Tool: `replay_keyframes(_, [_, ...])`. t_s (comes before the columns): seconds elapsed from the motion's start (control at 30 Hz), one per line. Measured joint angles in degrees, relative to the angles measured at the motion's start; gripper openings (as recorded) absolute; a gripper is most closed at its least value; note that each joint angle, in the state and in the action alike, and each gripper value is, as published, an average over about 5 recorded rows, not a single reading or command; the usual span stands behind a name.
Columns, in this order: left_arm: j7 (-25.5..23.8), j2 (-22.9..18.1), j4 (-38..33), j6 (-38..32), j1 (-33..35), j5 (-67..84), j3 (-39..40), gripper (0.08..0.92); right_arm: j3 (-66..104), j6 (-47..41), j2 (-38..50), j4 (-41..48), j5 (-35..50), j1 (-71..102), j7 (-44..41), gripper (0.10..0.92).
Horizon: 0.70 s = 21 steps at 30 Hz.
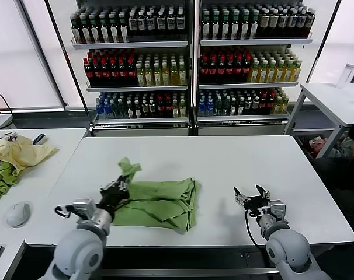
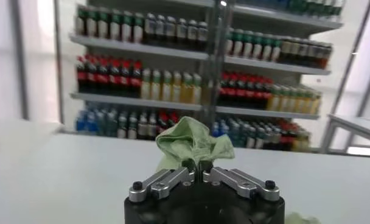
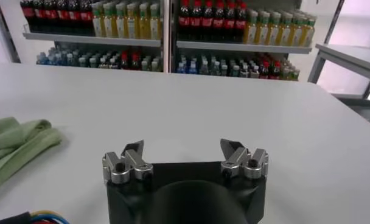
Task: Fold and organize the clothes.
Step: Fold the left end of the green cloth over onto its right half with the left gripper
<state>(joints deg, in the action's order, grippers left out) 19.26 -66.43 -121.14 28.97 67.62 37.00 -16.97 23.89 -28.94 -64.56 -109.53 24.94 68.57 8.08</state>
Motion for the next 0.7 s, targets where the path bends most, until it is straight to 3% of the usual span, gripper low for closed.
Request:
replay_keyframes(0.43, [1.07,-6.59,6.46,0.82,-6.01,-2.57,12.70,0.118,-0.32,-0.03,-0.14,-0.08,-0.26,-0.16,-0.03,0.823])
replay_keyframes(0.7, [-1.13,-7.32,7.41,-0.66,-6.95,-3.77,16.24,0.321,-0.31,-0.05,-0.18,-0.27,-0.44,0.04,-0.03,0.823])
